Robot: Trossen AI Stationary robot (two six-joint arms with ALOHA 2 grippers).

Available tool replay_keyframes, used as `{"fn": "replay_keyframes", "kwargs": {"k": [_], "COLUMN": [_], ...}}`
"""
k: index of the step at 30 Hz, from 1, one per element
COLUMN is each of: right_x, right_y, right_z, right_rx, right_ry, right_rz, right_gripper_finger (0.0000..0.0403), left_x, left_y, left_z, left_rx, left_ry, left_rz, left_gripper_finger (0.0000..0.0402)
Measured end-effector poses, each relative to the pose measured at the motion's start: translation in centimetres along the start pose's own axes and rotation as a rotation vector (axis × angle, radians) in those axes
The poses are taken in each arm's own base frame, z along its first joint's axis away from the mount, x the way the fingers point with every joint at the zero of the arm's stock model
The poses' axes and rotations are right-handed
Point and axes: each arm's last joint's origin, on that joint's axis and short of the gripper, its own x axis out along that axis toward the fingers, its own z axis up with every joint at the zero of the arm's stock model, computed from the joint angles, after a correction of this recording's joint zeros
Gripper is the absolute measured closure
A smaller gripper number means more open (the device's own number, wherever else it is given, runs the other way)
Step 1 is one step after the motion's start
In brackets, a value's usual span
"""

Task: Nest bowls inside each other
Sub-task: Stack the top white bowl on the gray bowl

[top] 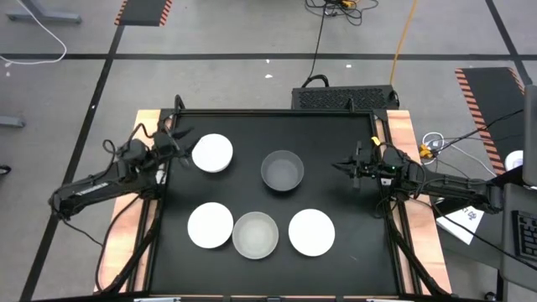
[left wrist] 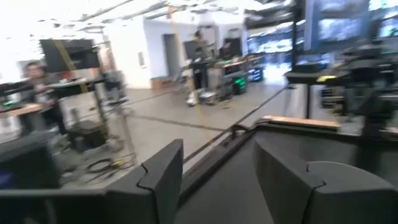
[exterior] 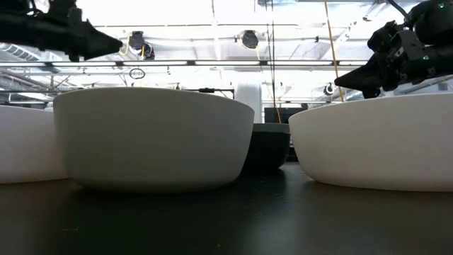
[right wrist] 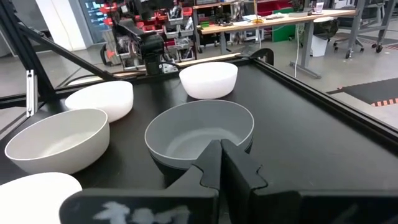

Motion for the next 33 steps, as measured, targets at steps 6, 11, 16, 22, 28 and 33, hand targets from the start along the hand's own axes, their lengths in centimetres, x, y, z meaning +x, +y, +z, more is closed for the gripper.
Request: {"fn": "replay_keyframes", "kwargs": {"k": [6,11,16,22,28,33], "right_x": [0.0,0.0,0.0,0.0,0.1,0.2], "right_y": [0.0,0.0,0.0,0.0,-0.1,-0.1], "right_z": [0.0,0.0,0.0,0.0,-0.4,-1.1], "right_rx": [-0.001,-0.001,0.006,0.007,0.008,0.033], "right_ry": [-0.004,-0.004,-0.004,-0.003,0.005,-0.01], "right_rz": [0.0,0.0,0.0,0.0,-0.001,0.002], "right_gripper_finger": [0.0403,0.0403,0.0403,0.0403,0.0403,0.0403], "left_x": [2.8,5.8,8.4,10.4,11.3,11.1], "left_y": [1.1,2.3,3.9,5.9,7.3,7.7], "left_z": [1.1,0.2,-0.8,-1.0,-0.3,0.2], "left_rx": [0.001,-0.049,-0.102,-0.123,-0.122,-0.133], "left_ry": [0.143,0.317,0.444,0.556,0.636,0.732], "left_rz": [0.061,-0.004,-0.056,-0.049,-0.027,-0.041], "left_gripper_finger": [0.017,0.0155,0.0143,0.0138,0.0136,0.0135]}}
